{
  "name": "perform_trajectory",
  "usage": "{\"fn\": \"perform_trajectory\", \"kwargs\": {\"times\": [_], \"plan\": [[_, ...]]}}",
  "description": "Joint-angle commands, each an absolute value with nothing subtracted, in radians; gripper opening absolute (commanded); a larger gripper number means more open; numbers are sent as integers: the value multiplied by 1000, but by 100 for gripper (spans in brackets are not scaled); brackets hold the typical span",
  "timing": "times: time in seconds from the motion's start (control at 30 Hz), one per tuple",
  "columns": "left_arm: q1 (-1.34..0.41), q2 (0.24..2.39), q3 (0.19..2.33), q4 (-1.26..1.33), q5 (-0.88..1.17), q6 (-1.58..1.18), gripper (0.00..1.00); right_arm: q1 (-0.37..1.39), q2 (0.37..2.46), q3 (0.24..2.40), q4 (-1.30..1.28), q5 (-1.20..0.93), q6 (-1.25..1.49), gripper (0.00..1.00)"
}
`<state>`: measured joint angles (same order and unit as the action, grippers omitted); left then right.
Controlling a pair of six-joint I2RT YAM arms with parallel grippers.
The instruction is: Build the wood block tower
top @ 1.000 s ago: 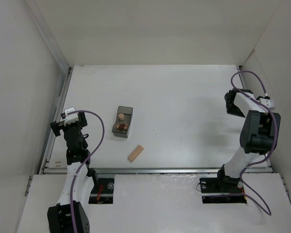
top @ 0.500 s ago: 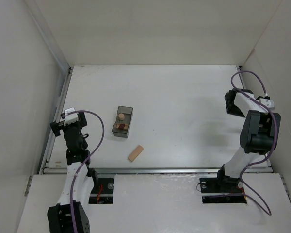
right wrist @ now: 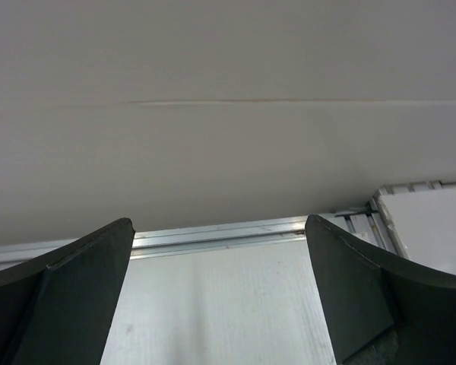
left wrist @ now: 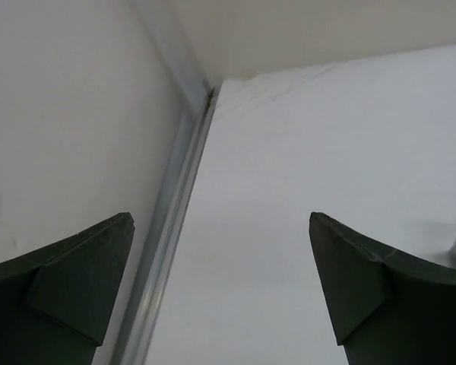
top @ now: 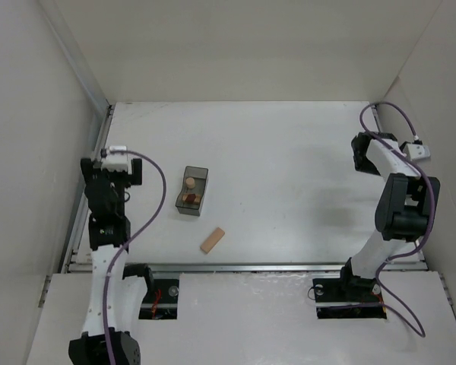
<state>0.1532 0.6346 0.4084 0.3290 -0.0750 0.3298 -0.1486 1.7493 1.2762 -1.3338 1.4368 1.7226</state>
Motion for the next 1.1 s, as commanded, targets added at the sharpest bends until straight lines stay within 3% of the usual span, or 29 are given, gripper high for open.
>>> {"fn": "perform_trajectory", "kwargs": {"times": [0.0,0.13,0.2,0.23,0.3,0.33,0.47,0.6,0.77,1.07], "plan": [[147,742,757,21,341,376,100,-77,1732,1420,-1387,1514,1515,100],[25,1015,1018,-496,408,448,100,73,1732,1619,-1378,1436,1295,100],[-6,1096,1038,-579,428,448,98,168,1720,1684,-1269,1370,1119,100],[-20,1113,1048,-610,428,448,95,202,1700,1666,-977,1265,760,100],[-50,1164,1062,-673,428,396,85,277,1598,1523,-678,1029,423,100],[-73,1181,1062,-687,428,378,80,291,1557,1478,-585,738,294,100],[-83,1235,1081,-703,397,338,57,319,1431,1321,-341,322,310,100],[-133,1319,1081,-678,368,295,56,373,1462,1304,-363,314,322,100],[-167,1472,1091,-657,262,264,40,436,1513,1318,-420,426,313,100],[-167,1536,1091,-600,259,264,39,468,1503,1284,-411,468,313,100]]}}
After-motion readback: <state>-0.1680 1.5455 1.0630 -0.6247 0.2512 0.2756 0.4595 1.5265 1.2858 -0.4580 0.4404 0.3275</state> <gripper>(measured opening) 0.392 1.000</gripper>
